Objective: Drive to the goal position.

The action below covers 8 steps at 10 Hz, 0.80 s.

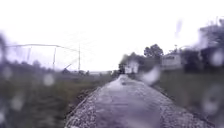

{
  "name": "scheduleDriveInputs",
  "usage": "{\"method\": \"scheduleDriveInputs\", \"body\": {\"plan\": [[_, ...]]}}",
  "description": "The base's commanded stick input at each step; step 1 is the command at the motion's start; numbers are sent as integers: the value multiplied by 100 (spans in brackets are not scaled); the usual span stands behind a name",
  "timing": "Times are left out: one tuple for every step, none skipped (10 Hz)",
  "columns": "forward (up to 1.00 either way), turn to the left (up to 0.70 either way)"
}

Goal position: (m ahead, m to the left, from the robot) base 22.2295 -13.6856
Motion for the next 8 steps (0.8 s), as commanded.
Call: {"method": "scheduleDriveInputs", "body": {"plan": [[70, 0], [69, 0], [69, 0], [69, 0], [69, 0], [68, 0], [68, 0], [68, -1]]}}
